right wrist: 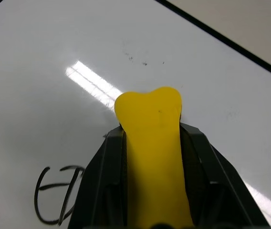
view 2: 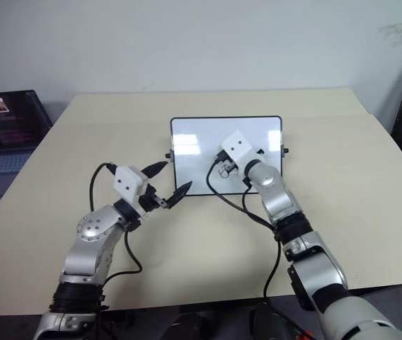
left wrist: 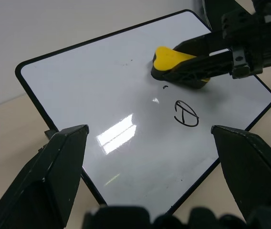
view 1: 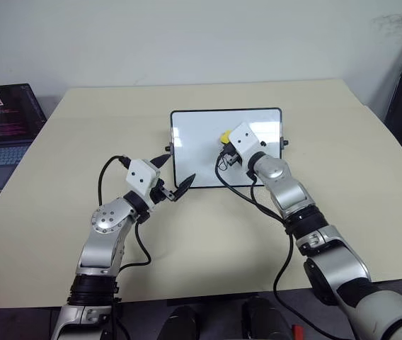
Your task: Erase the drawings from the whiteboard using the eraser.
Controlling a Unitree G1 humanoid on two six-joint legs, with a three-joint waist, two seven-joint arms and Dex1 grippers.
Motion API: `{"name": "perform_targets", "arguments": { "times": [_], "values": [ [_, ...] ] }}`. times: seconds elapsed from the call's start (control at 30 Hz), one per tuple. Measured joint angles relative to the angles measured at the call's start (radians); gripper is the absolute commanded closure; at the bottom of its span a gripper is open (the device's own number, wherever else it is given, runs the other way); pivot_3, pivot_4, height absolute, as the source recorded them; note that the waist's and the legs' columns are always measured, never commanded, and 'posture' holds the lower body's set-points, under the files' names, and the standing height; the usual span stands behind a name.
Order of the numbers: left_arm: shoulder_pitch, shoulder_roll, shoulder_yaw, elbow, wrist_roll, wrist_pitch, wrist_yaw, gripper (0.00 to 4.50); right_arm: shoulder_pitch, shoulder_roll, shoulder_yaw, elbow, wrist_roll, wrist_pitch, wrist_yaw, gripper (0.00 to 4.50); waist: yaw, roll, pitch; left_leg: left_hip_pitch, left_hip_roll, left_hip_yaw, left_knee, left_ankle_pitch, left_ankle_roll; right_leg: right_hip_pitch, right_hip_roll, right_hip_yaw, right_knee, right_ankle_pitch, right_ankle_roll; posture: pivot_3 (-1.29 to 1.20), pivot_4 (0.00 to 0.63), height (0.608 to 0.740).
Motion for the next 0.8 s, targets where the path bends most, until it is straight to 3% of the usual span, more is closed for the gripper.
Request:
{"name": "perform_targets", "arguments": {
  "times": [0.8],
  "values": [
    [0.000, 0.000, 0.000, 0.002, 0.000, 0.000, -0.003, 0.00, 0.025, 0.032, 0.024, -0.037, -0.011, 0.055, 0.011, 3.30, -0.011, 0.000, 0.000, 0.001, 0.001, 0.001, 0.000, 0.000, 0.000, 0.000, 0.001, 0.001, 0.000, 0.000, 0.000, 0.00, 0.150, 0.740]
  ]
}}
